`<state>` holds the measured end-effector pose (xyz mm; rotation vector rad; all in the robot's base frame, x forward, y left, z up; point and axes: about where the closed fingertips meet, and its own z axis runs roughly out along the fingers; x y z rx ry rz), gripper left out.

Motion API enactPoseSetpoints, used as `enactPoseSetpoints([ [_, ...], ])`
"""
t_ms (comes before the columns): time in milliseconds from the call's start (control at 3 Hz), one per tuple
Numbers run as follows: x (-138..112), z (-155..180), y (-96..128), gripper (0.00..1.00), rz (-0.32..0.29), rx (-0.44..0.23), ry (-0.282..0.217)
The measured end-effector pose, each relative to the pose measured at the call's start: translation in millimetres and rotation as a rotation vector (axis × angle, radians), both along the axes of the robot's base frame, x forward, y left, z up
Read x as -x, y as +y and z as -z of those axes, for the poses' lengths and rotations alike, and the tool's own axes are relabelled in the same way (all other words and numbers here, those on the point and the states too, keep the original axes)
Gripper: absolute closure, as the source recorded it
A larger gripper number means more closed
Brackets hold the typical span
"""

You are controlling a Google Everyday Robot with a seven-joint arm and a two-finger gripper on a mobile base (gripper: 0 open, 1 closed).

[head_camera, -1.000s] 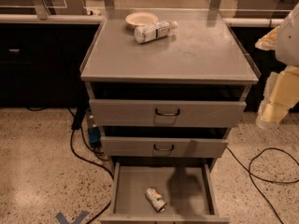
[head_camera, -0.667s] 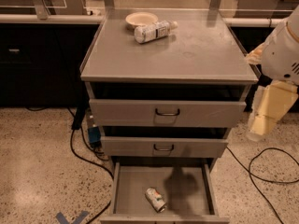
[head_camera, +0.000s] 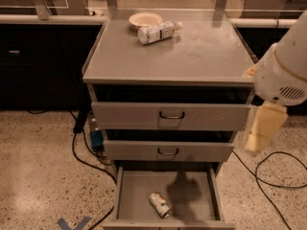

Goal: Pick 7up can from bottom drawer and place on counter

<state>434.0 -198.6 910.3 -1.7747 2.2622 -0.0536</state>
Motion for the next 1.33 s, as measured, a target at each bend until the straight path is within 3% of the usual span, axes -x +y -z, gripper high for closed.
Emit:
enactPoseSetpoints([
  [667, -6, 76, 17, 0.00, -0.016, -0.004, 0.014],
  [1000, -5, 83, 19, 0.00, -0.014, -0.002, 0.010],
  [1333, -4, 118, 18, 0.00, 0.016, -0.029, 0.026],
])
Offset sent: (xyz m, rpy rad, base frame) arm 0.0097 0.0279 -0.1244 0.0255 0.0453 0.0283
